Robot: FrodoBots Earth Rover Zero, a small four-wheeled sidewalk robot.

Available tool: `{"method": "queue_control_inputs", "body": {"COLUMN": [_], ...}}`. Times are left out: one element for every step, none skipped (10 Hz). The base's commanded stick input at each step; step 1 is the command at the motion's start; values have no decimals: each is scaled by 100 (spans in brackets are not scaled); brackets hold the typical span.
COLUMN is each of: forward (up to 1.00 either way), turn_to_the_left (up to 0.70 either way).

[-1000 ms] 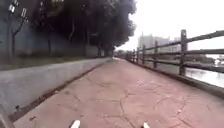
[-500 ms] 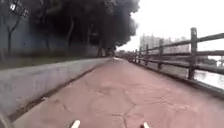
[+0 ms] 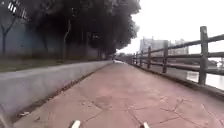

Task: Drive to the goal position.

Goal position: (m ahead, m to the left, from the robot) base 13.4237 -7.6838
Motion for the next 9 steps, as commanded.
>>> {"method": "queue_control_inputs", "body": {"forward": [70,70,70,70,70,70,70,70,70], "turn_to_the_left": [0,0,-18,-30,0,0,0,0,0]}}
